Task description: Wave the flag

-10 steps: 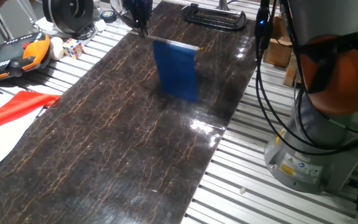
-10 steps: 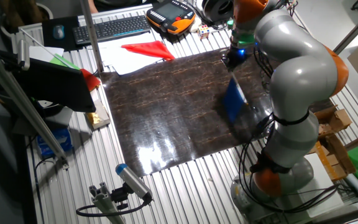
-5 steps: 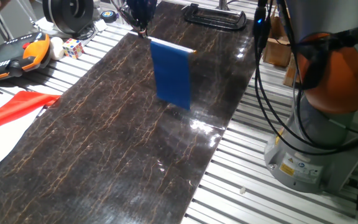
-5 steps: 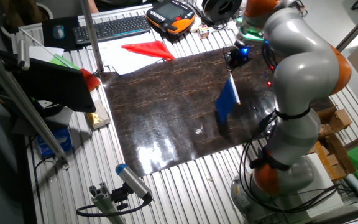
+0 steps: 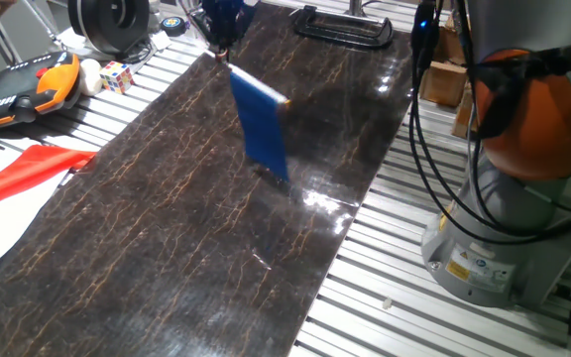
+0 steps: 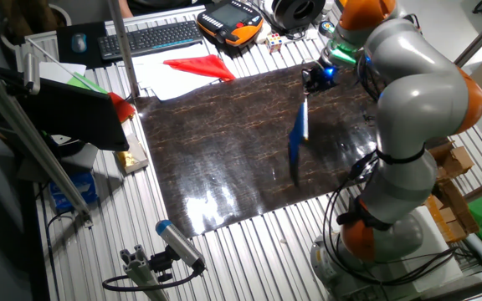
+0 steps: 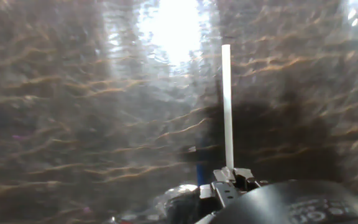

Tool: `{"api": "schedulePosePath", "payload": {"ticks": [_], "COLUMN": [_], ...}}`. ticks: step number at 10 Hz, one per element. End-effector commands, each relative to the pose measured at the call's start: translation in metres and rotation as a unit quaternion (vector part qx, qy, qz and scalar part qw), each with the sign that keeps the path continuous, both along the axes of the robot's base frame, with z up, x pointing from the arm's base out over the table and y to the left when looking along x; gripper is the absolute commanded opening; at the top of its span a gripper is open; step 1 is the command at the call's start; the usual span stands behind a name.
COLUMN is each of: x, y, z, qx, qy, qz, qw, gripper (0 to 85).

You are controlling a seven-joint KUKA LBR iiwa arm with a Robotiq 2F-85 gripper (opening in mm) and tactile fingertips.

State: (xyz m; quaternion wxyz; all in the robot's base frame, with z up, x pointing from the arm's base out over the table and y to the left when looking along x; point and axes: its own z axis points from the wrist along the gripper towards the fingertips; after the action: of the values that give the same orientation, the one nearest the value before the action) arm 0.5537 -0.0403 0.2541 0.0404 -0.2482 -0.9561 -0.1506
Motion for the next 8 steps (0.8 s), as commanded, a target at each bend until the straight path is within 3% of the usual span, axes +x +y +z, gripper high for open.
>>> {"api": "schedulePosePath", "payload": {"ticks": [1, 2, 4, 6, 8], "x": [0.0045, 0.0069, 0.0076, 0.011, 0.0208], "y": [0.001, 0.003, 0.005, 0.004, 0.003], "z": [-0.004, -0.007, -0.01, -0.013, -0.023], "qx": [-0.001, -0.005, -0.016, -0.045, -0.072], "qy": [-0.013, -0.026, -0.036, -0.048, -0.082], "qz": [-0.383, -0.395, -0.402, -0.383, -0.38], "qw": [0.924, 0.918, 0.915, 0.921, 0.918], "gripper": [2.3, 2.3, 3.3, 7.0, 9.0]}}
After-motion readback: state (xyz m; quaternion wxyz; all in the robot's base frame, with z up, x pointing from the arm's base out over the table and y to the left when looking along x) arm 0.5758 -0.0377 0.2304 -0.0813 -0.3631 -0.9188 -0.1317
